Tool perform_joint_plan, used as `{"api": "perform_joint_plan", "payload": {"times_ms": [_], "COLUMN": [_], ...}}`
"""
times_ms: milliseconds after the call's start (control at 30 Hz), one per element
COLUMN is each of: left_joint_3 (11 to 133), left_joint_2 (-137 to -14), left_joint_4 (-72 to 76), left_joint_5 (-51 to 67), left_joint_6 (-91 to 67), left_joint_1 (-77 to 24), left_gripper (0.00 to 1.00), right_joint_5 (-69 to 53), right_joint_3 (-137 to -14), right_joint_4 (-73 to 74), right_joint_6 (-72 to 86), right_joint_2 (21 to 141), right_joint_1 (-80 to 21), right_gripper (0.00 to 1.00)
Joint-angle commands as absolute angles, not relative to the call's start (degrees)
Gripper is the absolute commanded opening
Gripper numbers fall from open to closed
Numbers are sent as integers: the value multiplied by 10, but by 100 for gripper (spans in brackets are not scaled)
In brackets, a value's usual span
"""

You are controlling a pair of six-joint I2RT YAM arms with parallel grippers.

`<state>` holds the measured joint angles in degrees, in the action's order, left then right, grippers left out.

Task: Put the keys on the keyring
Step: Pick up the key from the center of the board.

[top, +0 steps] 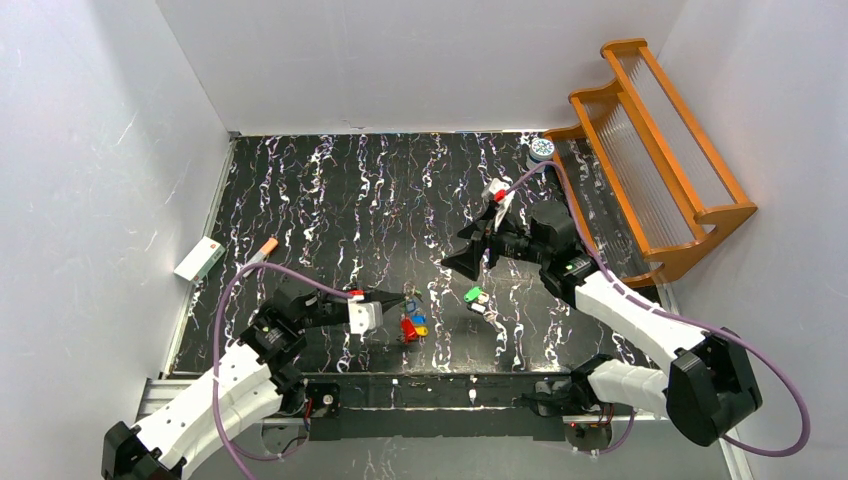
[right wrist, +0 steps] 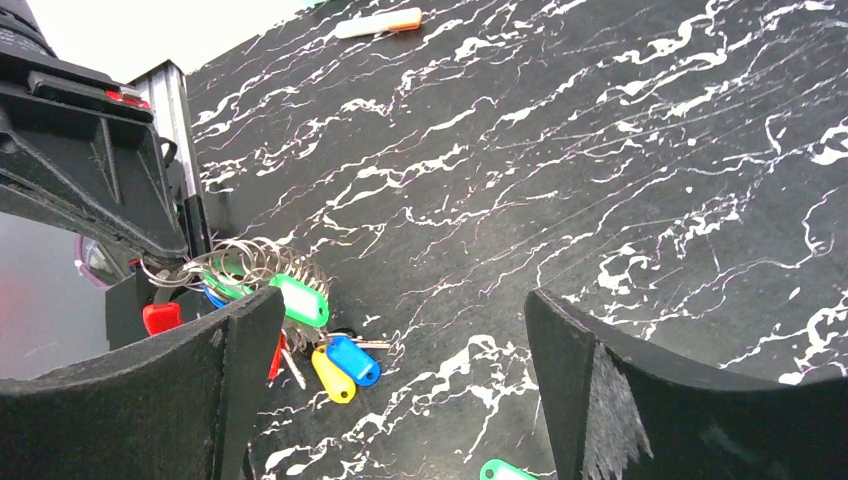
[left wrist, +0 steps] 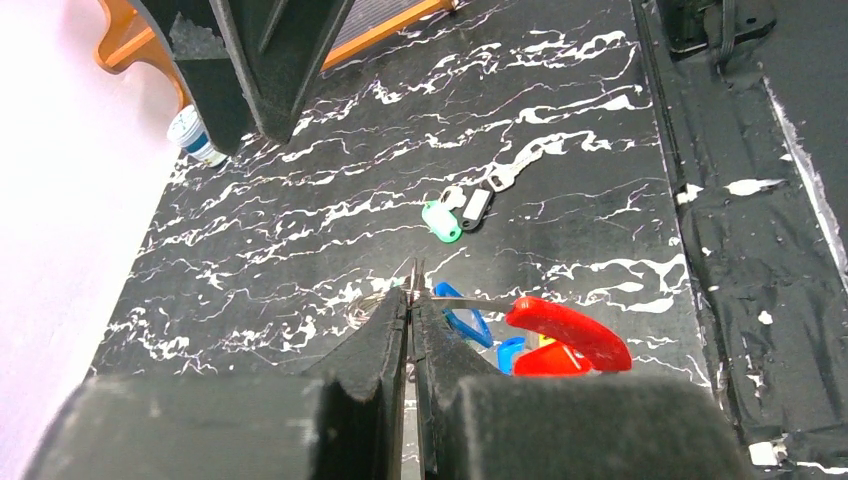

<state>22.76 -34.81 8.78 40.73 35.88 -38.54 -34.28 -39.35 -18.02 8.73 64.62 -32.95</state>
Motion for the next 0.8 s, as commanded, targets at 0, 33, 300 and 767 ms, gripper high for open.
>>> {"api": "perform_joint_plan", "payload": {"times_ms": [0,33,300,767], "left_joint_3": [246,248,250,248], "left_joint_2": [-340,-342,-359,-412], "left_joint_4": [80,82,120,49], "left_joint_5": [395,390,384,362], "left_joint_6": [378,366,236,190], "left_joint_1": [-389,-388,-389,-388], "left_gripper": [0,0,0,0], "right_joint_5": [-327,-320,-215,-70], "right_joint_3": [-390,-390,-395,-468], "right_joint_4": [-191,-188,-143,112], "right_joint_6": [106,106,135,211], "right_joint_2": [654,655,674,786], "right_joint_1": [-324,-322,-321,-313], "right_gripper": [99,99,99,85]}}
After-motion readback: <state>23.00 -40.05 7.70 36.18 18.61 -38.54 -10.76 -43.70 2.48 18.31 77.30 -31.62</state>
